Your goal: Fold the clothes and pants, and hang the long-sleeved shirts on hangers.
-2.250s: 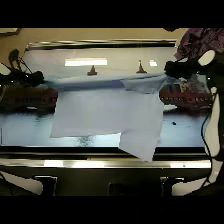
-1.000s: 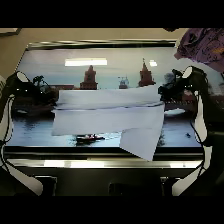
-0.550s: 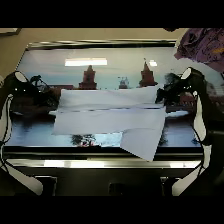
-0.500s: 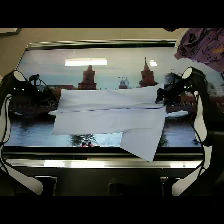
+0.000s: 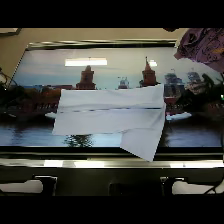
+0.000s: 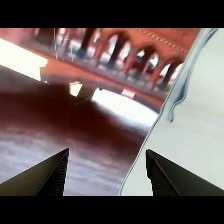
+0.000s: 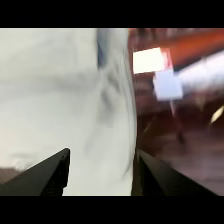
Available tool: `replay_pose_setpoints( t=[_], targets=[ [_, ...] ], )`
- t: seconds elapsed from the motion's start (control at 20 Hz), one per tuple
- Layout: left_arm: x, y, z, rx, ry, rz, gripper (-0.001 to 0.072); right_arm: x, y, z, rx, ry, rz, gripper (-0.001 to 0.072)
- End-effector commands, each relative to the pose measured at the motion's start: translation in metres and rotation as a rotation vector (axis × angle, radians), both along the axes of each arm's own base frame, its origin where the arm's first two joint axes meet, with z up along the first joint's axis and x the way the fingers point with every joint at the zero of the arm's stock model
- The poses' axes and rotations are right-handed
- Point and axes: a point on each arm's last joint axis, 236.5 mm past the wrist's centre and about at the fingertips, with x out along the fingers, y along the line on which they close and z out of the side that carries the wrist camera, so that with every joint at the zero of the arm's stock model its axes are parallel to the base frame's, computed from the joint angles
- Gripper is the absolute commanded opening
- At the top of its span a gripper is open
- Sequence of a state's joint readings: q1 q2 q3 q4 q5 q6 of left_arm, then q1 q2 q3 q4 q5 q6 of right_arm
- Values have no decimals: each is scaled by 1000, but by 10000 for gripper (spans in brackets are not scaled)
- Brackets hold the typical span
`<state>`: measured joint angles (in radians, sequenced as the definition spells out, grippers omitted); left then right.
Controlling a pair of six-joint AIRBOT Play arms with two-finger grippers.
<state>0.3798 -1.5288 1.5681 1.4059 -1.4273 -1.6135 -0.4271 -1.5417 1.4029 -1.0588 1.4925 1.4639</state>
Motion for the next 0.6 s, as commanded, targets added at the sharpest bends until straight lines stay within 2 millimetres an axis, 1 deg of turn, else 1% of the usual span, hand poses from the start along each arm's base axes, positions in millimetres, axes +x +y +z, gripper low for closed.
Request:
replay_pose_setpoints(
  t=[0.0, 0.05, 0.1, 0.2, 0.25, 0.4, 0.55],
  targets=[
    [-49, 6, -10, 2, 16, 70, 555, -66, 39, -28, 190, 32, -67, 494],
    [-62, 2, -17, -5, 28, 83, 555, -83, 55, -40, 223, 46, -69, 494],
    [-71, -2, -23, -9, 40, 85, 555, -98, 64, -51, 235, 65, -76, 494],
    [-86, -9, -32, -20, 63, 86, 555, -125, 76, -74, 245, 105, -81, 494],
    [-90, -11, -35, -25, 74, 86, 555, -133, 81, -80, 257, 123, -84, 494],
    [-93, -13, -38, -31, 86, 93, 555, -151, 90, -95, 271, 159, -86, 493],
    [-91, -15, -37, -43, 81, 104, 555, -154, 91, -100, 268, 166, -93, 491]
  ],
)
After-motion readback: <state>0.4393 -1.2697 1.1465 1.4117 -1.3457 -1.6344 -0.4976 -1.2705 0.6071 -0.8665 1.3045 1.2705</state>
